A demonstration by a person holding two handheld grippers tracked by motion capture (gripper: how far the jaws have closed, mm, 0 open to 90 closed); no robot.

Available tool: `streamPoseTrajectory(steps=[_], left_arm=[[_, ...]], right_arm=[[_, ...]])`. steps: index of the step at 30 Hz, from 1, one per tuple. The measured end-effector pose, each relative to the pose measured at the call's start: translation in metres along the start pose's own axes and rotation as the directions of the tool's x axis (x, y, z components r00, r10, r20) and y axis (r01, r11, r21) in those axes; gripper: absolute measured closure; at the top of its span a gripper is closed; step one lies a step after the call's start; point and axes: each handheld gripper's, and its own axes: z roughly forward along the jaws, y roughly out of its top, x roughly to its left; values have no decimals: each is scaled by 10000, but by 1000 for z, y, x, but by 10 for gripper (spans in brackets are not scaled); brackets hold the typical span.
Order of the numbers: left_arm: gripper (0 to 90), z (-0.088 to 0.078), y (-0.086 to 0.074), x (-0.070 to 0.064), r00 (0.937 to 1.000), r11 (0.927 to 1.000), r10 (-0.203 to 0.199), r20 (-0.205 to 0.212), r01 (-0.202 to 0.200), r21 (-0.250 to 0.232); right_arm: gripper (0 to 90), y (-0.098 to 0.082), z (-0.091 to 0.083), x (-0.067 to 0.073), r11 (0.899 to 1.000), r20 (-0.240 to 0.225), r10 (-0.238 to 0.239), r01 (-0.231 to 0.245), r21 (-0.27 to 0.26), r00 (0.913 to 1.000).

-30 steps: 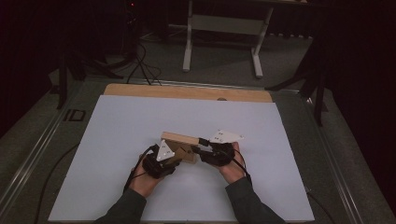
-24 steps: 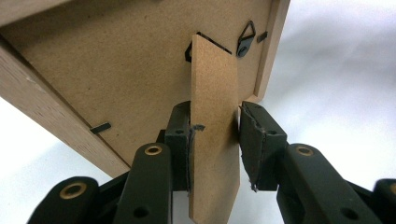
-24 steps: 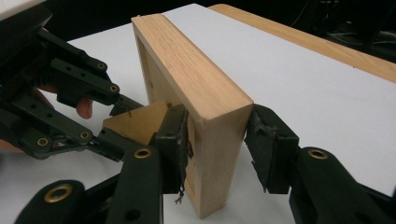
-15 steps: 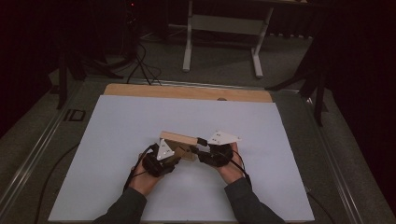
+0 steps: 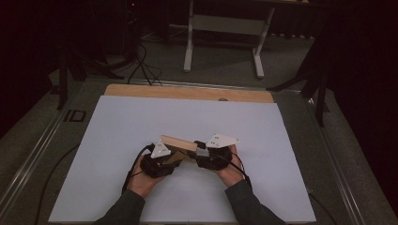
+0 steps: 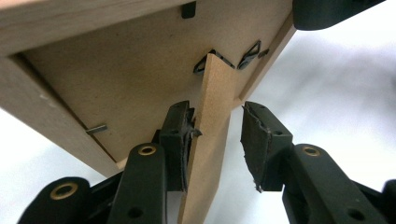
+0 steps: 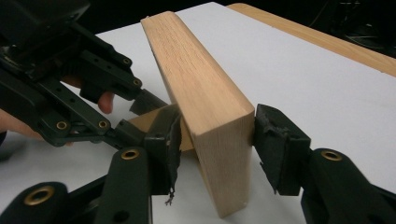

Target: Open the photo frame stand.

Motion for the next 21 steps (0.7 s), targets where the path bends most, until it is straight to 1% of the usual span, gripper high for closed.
streamPoseTrajectory(steps=[3, 7, 9, 12, 21], left_arm=[[628, 0, -1, 1, 9999, 10000, -28, 102, 28, 42], [637, -2, -3, 3, 9994, 9997, -230, 275, 229, 39], [642, -3, -4, 3, 9992, 9996, -269, 289, 268, 45], [655, -7, -6, 6, 9978, 9989, -473, 473, 474, -7], [655, -12, -11, 6, 9960, 9978, -656, 610, 648, 143]], right_arm=[[496, 0, 1, 2, 10000, -72, -88, 88, 27, 9999], [495, 0, 1, 5, 9998, -148, -189, 191, 105, 9997], [495, 0, 1, 6, 9997, -252, -231, 234, 119, 9994], [496, 0, 1, 9, 9994, -327, -299, 304, 148, 9990], [491, 0, 1, 17, 9972, -435, -658, 672, 328, 9969]])
